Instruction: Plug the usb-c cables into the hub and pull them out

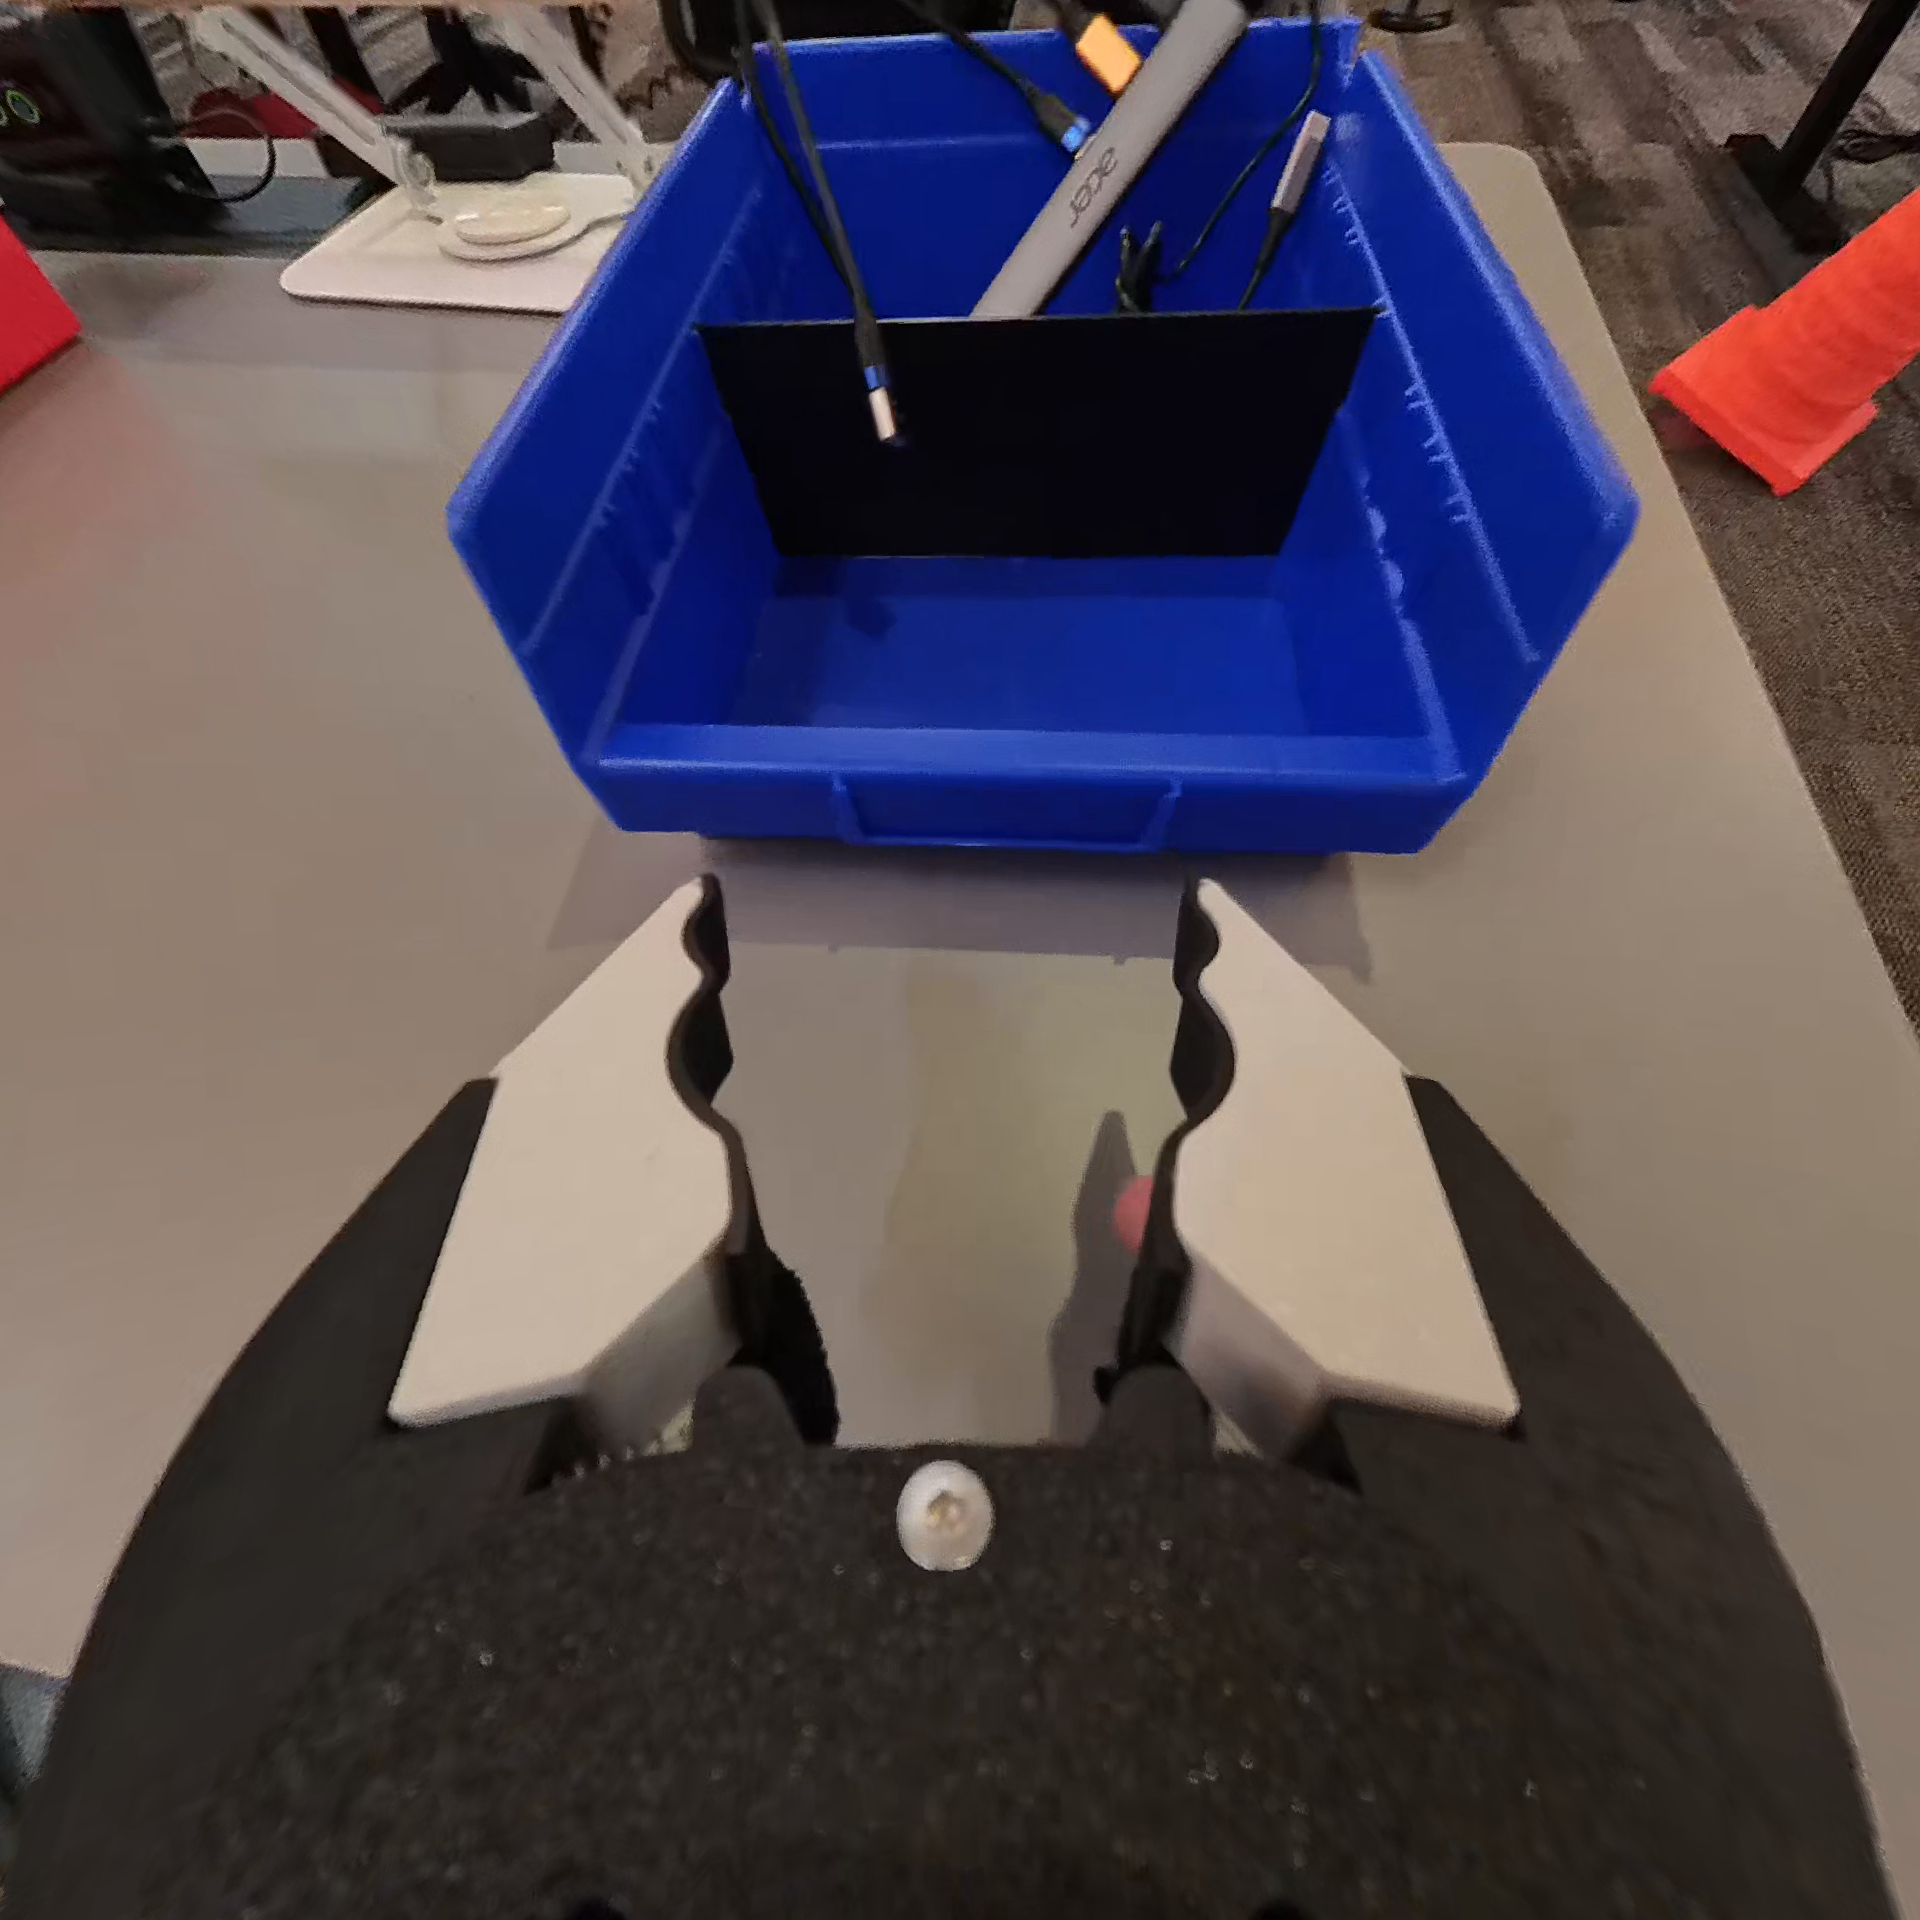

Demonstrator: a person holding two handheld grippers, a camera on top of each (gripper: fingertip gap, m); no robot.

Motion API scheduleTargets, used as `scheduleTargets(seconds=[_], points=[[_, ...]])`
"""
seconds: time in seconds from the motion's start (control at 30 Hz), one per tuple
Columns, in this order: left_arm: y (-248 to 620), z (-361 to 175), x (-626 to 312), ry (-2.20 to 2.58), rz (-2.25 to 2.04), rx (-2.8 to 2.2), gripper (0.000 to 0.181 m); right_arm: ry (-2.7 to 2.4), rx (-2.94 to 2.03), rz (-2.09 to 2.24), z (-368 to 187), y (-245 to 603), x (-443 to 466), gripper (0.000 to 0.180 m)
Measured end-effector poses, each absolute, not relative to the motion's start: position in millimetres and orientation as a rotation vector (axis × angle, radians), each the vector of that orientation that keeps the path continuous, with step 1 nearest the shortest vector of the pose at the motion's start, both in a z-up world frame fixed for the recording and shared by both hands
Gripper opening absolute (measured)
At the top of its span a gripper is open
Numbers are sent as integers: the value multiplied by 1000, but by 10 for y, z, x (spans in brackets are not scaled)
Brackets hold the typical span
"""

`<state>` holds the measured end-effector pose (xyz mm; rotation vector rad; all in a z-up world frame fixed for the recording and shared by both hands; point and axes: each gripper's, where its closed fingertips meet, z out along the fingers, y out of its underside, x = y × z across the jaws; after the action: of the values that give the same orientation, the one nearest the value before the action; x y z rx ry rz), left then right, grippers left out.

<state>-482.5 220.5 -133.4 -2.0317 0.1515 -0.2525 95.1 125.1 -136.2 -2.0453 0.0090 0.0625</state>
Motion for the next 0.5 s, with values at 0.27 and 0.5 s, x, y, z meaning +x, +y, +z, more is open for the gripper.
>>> scheduleTargets(seconds=[0.27, 0.5], points=[[2060, -1245, -4313, 270, -386, -1967, 72, -182, -2042, -15, -1282, 1848, -42, 80], [1913, -1019, -3749, 447, -237, -1783, 61, -220, -2067, 49, -1350, 2111, -307, 72]])
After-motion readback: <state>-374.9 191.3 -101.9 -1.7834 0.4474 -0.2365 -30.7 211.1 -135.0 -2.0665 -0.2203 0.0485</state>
